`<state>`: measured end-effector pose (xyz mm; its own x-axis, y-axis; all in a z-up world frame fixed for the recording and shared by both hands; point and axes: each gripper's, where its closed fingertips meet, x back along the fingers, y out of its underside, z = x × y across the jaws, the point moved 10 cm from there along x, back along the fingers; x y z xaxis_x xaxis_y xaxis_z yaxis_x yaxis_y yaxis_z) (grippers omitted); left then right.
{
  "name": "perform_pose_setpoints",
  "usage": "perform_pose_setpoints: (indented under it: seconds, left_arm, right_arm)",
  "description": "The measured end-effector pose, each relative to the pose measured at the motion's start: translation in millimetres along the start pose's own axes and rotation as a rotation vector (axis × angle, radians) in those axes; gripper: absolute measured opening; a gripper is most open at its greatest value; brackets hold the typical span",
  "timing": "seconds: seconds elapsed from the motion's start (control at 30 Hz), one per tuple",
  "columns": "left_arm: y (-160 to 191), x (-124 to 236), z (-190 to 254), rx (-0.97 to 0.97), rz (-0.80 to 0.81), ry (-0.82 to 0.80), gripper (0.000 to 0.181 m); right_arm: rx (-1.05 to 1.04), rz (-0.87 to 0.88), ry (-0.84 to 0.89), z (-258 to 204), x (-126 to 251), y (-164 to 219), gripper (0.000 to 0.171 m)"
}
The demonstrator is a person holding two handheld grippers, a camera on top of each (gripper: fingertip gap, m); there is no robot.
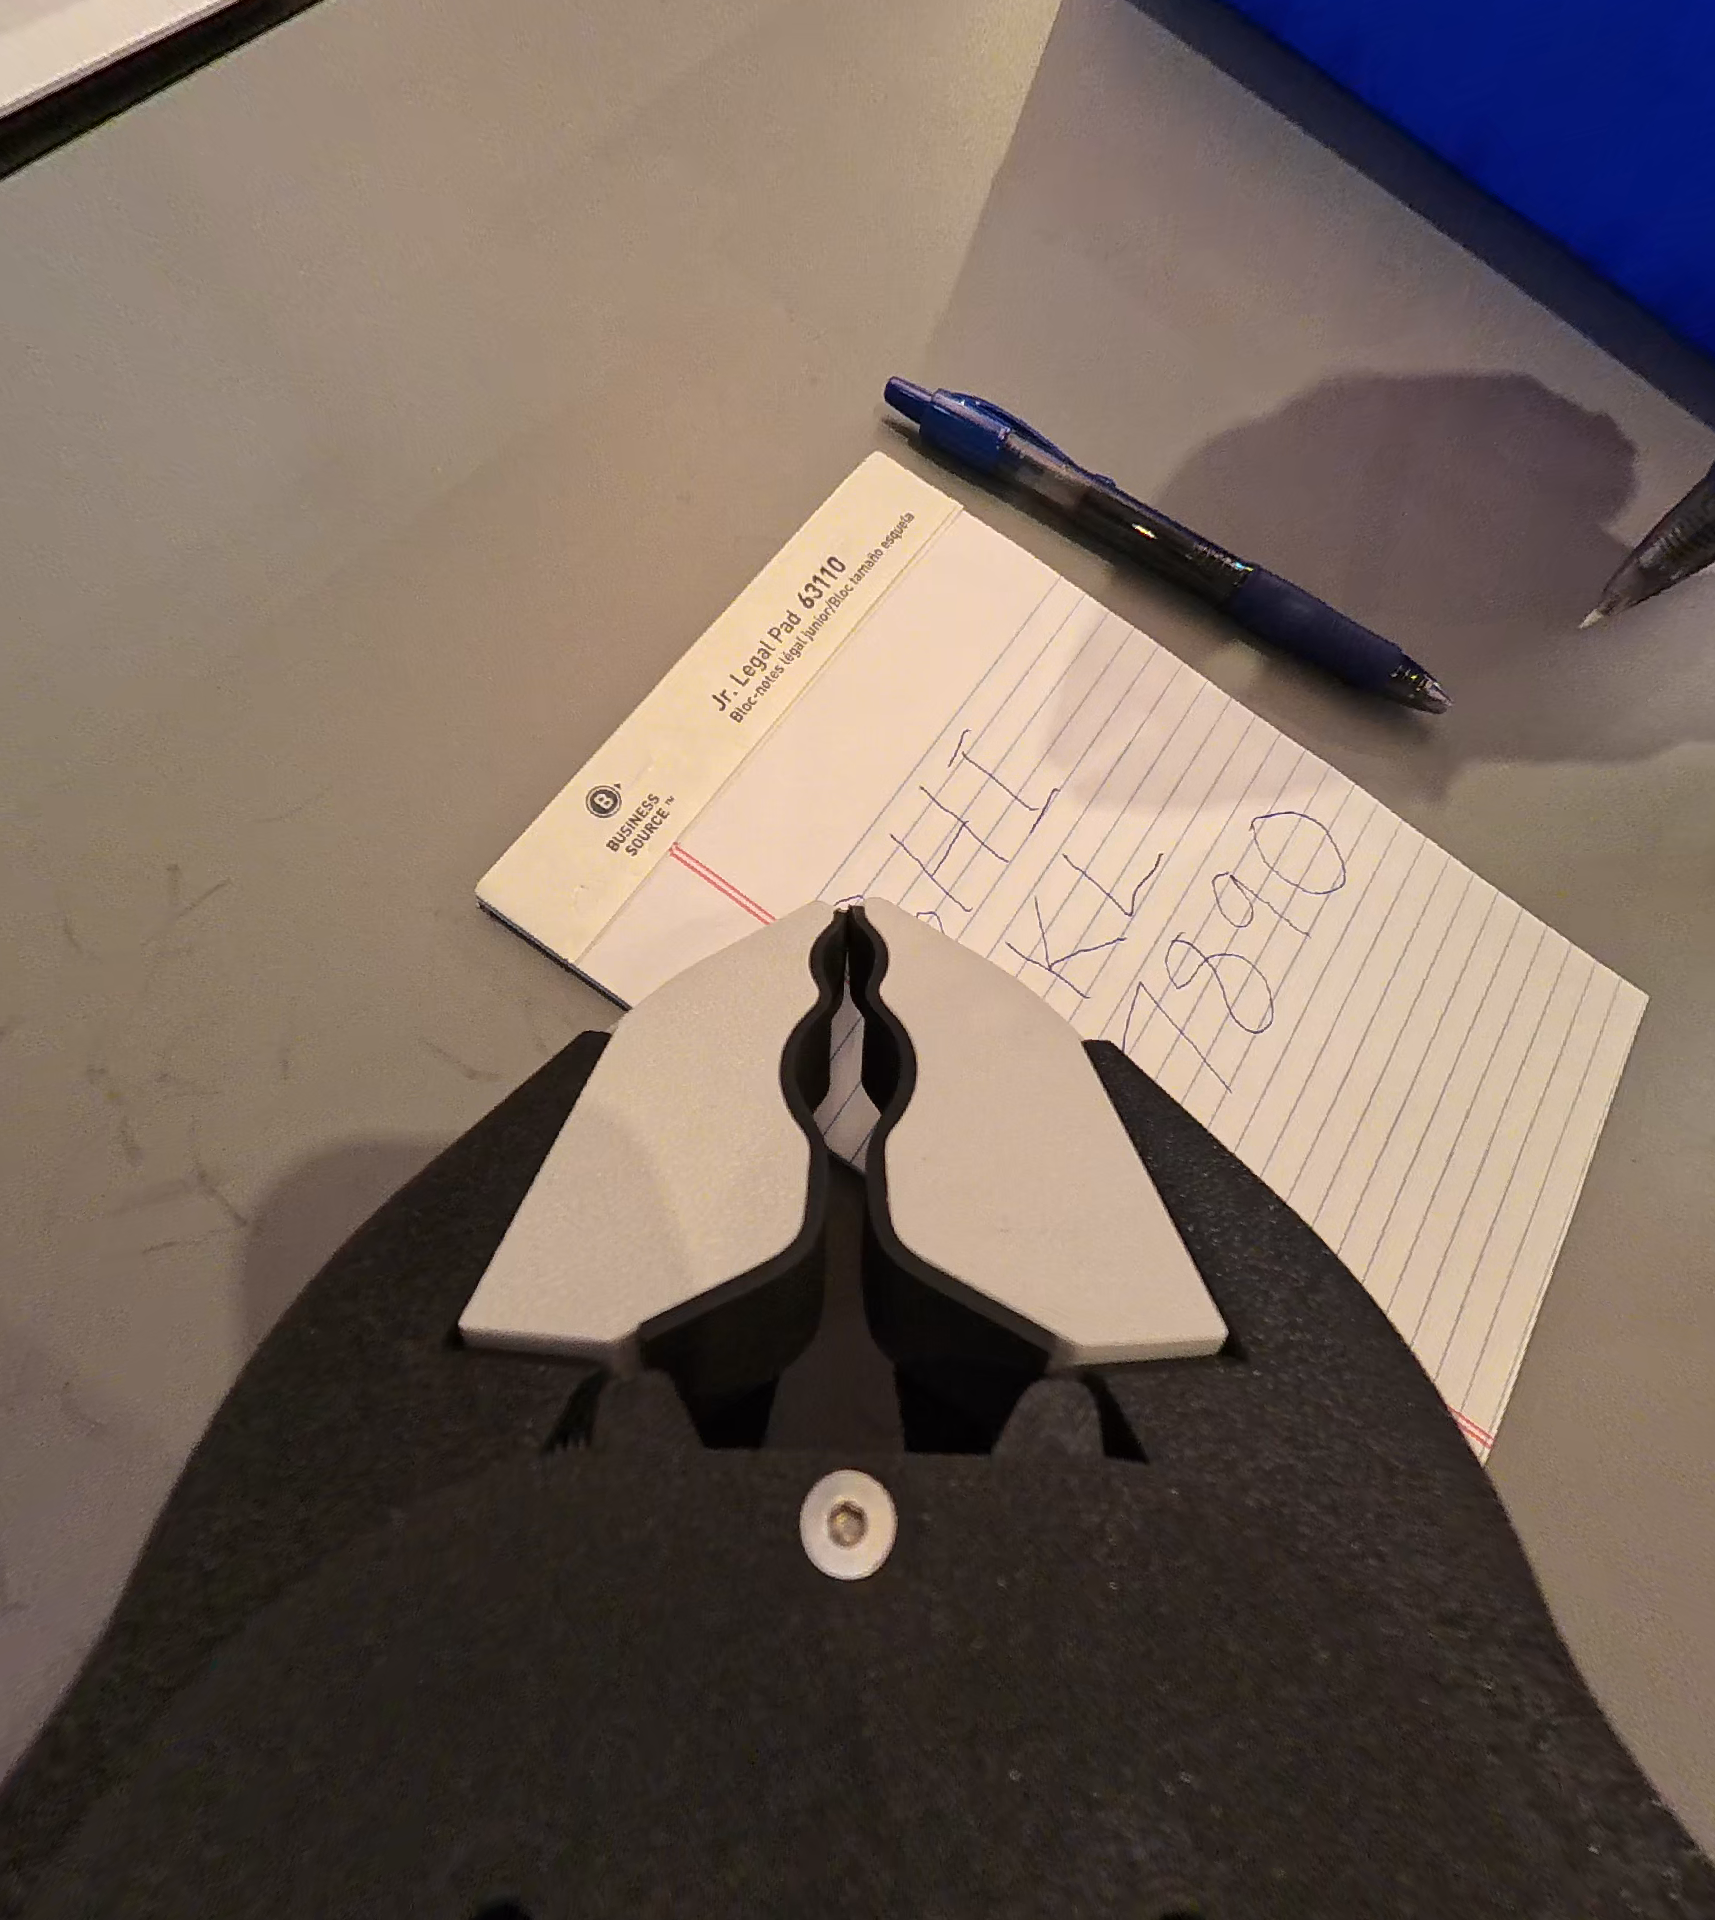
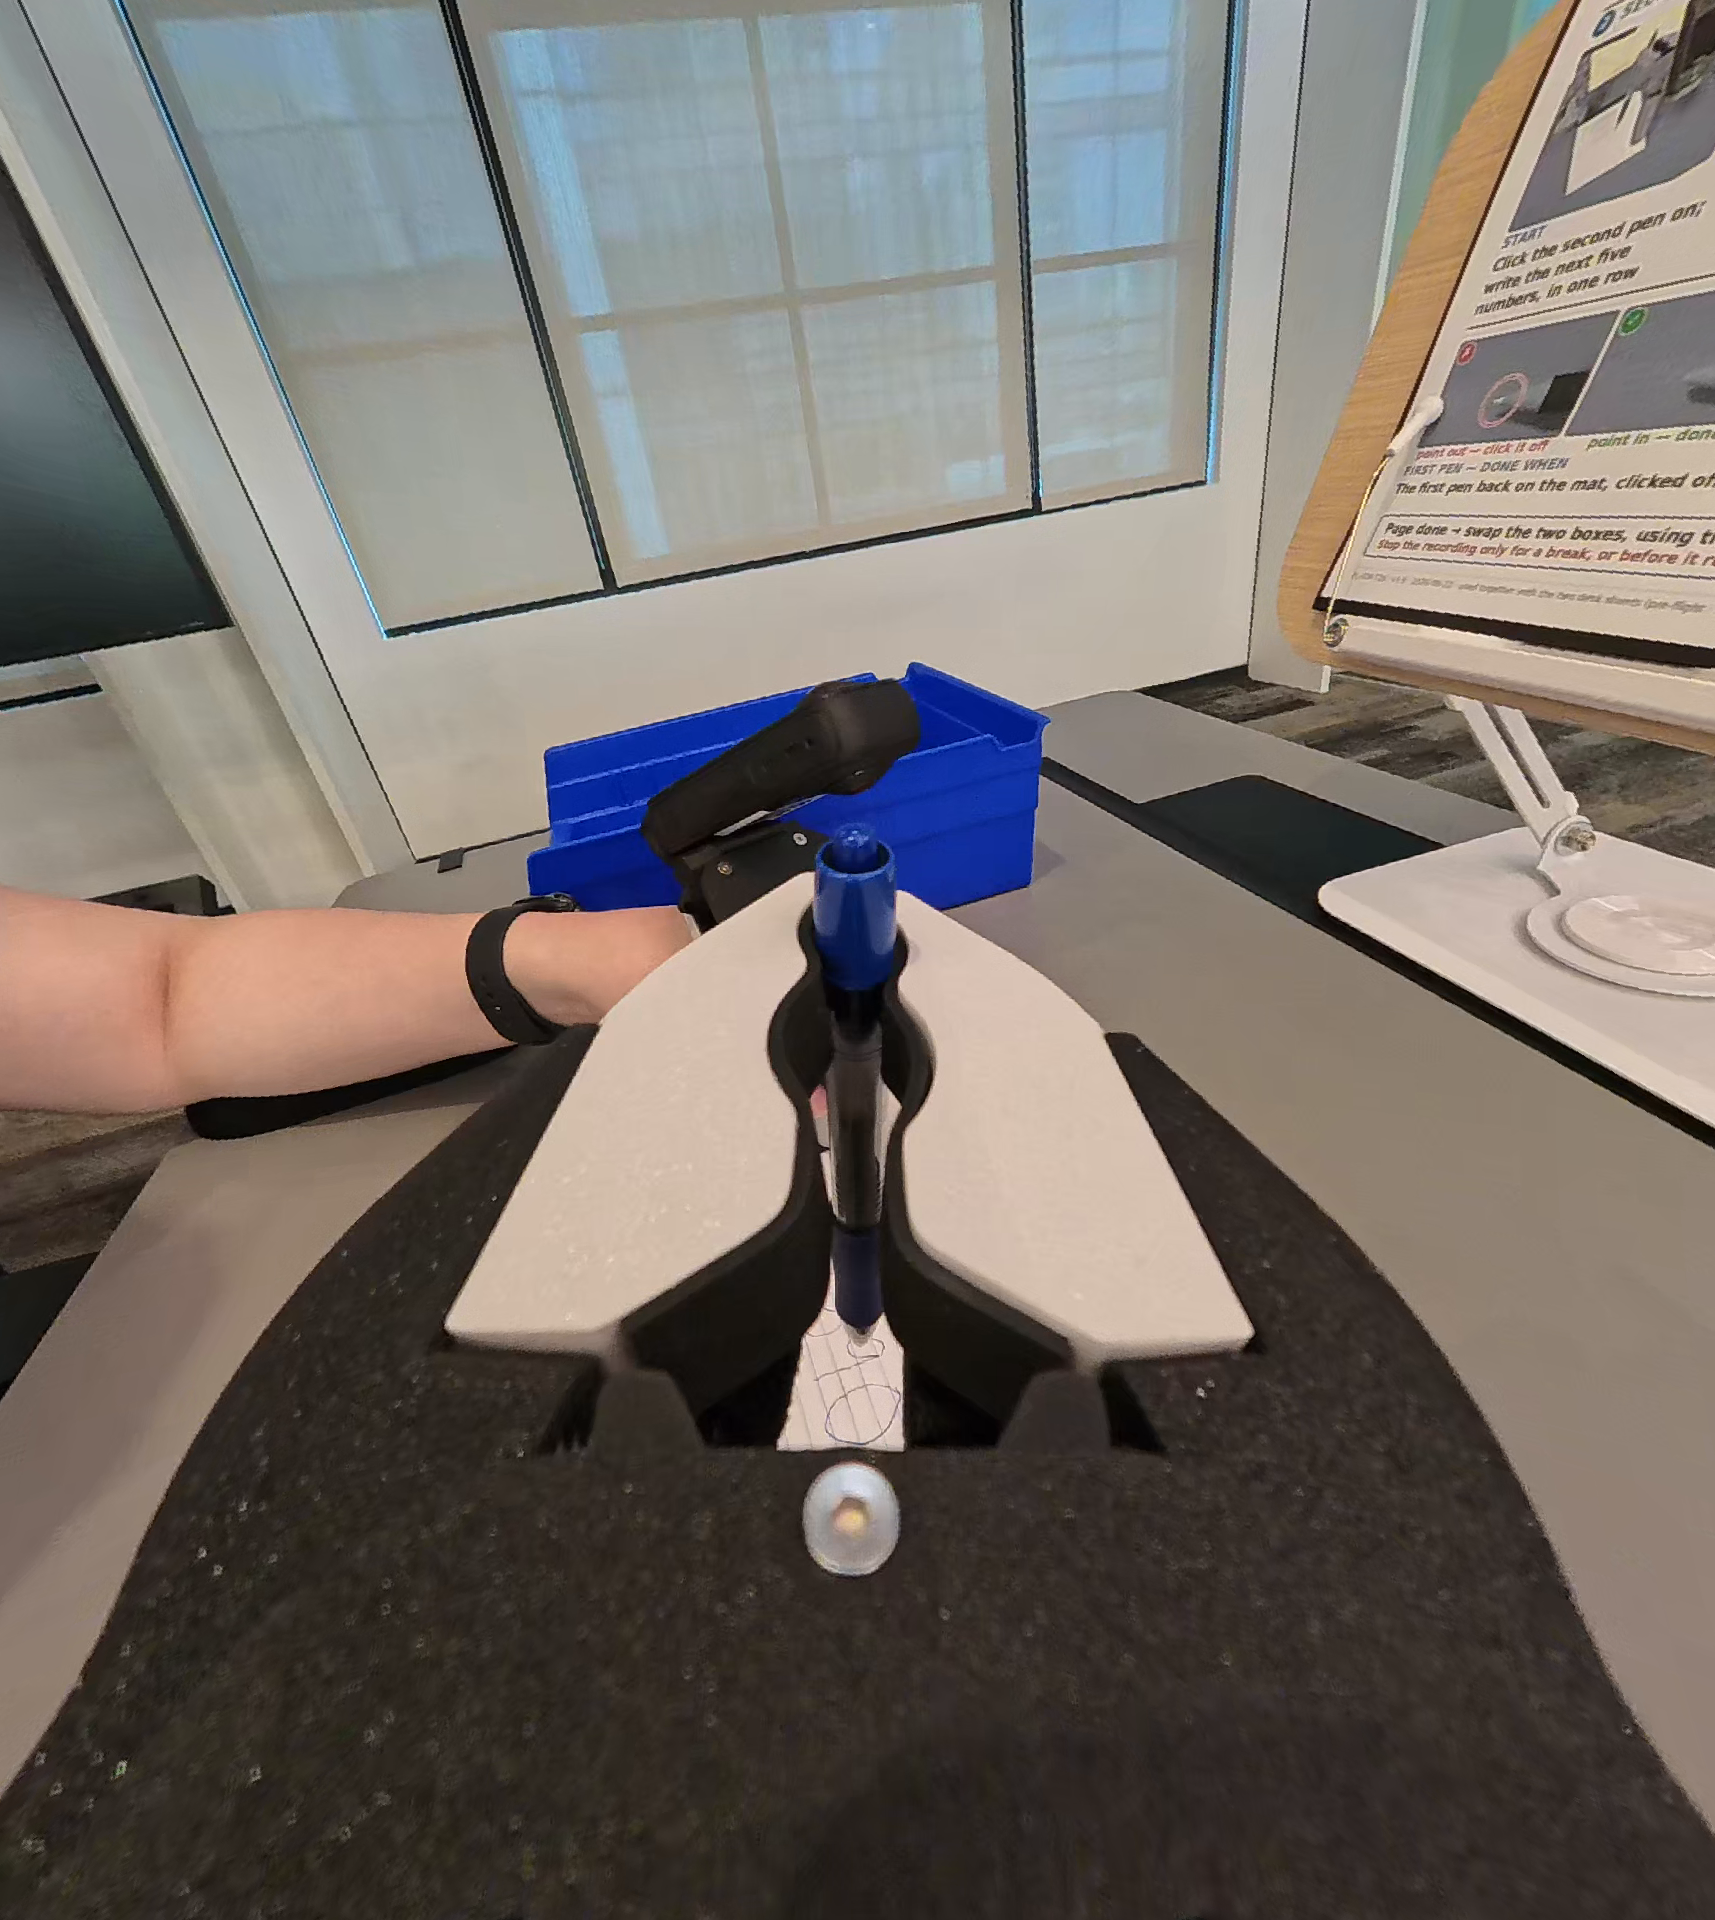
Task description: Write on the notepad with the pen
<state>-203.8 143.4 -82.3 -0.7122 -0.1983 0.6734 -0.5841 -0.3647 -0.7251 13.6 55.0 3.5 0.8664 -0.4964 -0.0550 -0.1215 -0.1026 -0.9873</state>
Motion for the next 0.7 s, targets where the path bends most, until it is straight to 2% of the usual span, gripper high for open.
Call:
perform_pose_setpoints:
  seconds: [0.7]
  left_arm:
    - [-0.1,-0.2,0.0,0.005,-0.003,-0.002,0.000]
  right_arm:
    - [-0.024,0.005,-0.004,0.5,-1.6,4.2,0.004]
